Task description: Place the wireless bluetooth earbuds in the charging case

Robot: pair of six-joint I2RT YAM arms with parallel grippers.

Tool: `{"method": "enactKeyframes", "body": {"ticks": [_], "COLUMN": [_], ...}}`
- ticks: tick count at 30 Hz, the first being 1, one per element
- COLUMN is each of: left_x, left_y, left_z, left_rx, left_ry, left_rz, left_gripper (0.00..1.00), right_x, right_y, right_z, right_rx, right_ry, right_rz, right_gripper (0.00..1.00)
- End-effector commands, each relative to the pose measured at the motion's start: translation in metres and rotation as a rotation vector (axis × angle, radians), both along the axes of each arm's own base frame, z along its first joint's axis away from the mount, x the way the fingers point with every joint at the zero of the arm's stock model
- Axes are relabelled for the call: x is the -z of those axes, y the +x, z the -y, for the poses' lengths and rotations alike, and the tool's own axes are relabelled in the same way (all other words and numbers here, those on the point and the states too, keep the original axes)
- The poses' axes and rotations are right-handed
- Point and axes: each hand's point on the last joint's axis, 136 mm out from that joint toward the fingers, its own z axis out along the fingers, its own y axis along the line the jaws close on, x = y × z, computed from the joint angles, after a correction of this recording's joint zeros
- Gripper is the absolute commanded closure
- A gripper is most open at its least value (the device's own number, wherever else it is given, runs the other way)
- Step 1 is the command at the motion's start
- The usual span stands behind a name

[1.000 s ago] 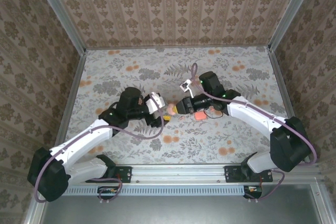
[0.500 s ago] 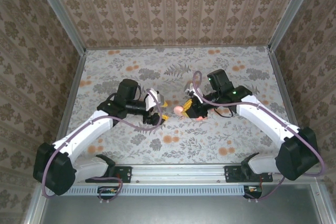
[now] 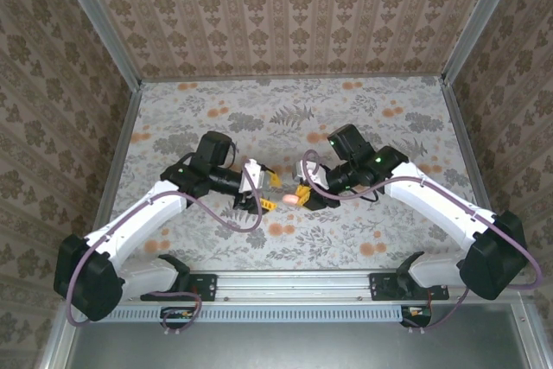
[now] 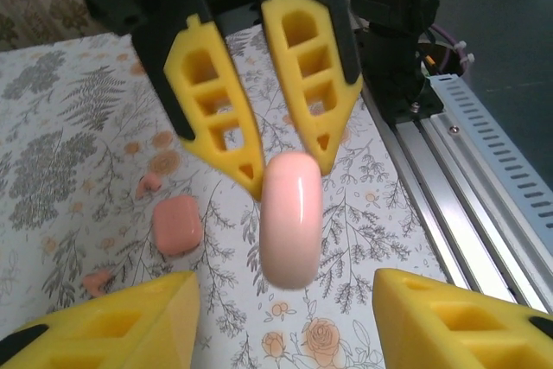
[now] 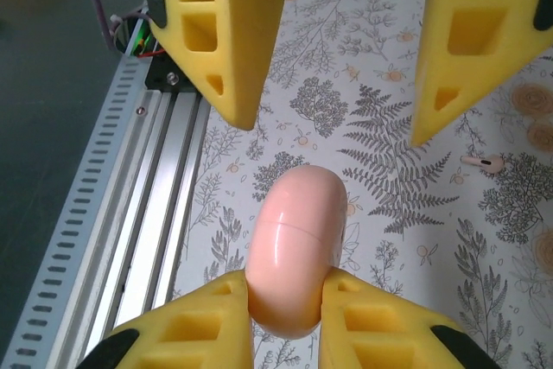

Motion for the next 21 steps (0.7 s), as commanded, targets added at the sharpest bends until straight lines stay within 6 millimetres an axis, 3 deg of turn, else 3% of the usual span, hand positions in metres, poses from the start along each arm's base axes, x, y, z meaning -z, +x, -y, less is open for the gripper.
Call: {"method": "enactKeyframes", "body": {"ticks": [1,8,21], "left_x": [-0.002,0.007,0.013], "left_y": [-0.011,-0.015,-0.012], "left_z": [0.003,0.006,0.012], "left_rx": [0.07,0.083,0.074], "left_ry": [0.008,0.051,0.064], "left_rz": [0.036,0.051,0.057], "left_gripper": [0.52,0.6,0.61], "right_x": [-0.013,-0.016,-0.022], "right_y": [0.001,0.002,-0.002], "right_z": [-0.004,-0.01,-0.017], "right_rx": [-0.029,-0.035,-0.054], "right_ry": [0.004,0.019,0.042], "right_rz": [0.083,0.106,0.11], "right_gripper": [0.8,0.8,0.79]}}
